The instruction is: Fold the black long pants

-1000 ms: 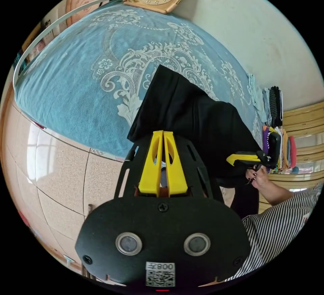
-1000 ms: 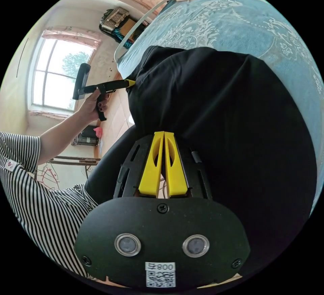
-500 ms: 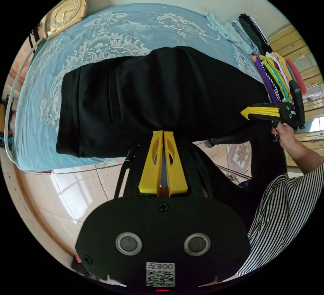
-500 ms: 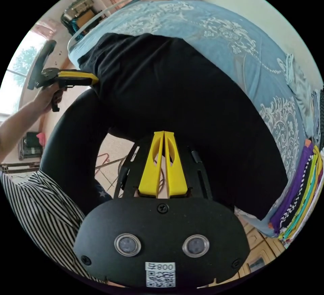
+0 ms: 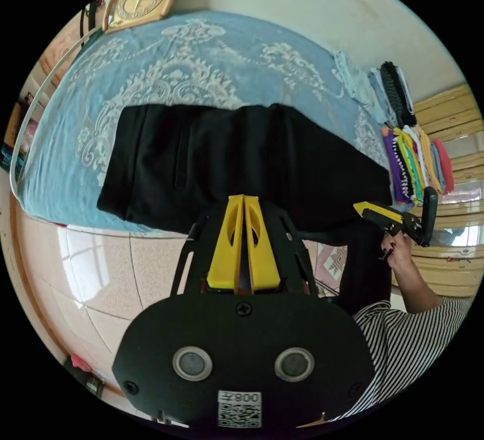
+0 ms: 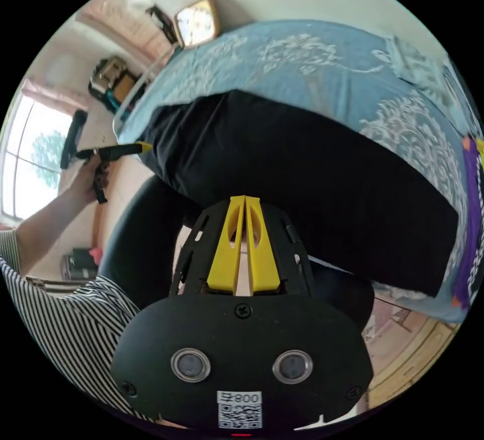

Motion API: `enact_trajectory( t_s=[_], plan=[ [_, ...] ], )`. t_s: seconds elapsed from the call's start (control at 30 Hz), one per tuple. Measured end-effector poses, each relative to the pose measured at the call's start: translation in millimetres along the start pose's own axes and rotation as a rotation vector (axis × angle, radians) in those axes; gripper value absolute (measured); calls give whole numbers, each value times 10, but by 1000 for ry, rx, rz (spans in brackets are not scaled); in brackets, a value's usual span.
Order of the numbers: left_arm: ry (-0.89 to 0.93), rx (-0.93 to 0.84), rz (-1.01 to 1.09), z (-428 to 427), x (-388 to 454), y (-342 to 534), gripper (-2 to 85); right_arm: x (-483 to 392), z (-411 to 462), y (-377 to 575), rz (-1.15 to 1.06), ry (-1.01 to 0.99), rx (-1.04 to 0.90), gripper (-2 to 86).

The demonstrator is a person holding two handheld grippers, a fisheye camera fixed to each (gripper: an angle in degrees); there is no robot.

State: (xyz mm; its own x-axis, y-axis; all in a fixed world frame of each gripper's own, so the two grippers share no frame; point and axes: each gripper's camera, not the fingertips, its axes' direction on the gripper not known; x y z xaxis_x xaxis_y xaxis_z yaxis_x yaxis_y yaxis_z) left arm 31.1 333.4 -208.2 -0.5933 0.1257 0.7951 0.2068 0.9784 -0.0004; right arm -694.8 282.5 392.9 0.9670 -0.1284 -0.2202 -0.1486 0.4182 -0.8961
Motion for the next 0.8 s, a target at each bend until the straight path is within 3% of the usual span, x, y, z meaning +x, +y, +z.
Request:
enact_trajectory(
  t_s=[0.17, 0.33, 0.53, 0.8],
  plan=[
    [106, -71, 264, 146, 1182, -427, 36, 1233, -456, 1127, 373, 7, 291, 19],
    [219, -186, 577, 564, 2823, -1042, 75, 2194, -555, 2116, 660, 13, 418, 76],
    [175, -291, 863, 1001, 4607, -1655, 82, 2817, -396, 2587, 734, 88, 402, 90],
    [96, -372, 1026, 1417, 6109, -2135, 85, 3293, 72, 2811, 760, 48, 358, 83]
  ],
)
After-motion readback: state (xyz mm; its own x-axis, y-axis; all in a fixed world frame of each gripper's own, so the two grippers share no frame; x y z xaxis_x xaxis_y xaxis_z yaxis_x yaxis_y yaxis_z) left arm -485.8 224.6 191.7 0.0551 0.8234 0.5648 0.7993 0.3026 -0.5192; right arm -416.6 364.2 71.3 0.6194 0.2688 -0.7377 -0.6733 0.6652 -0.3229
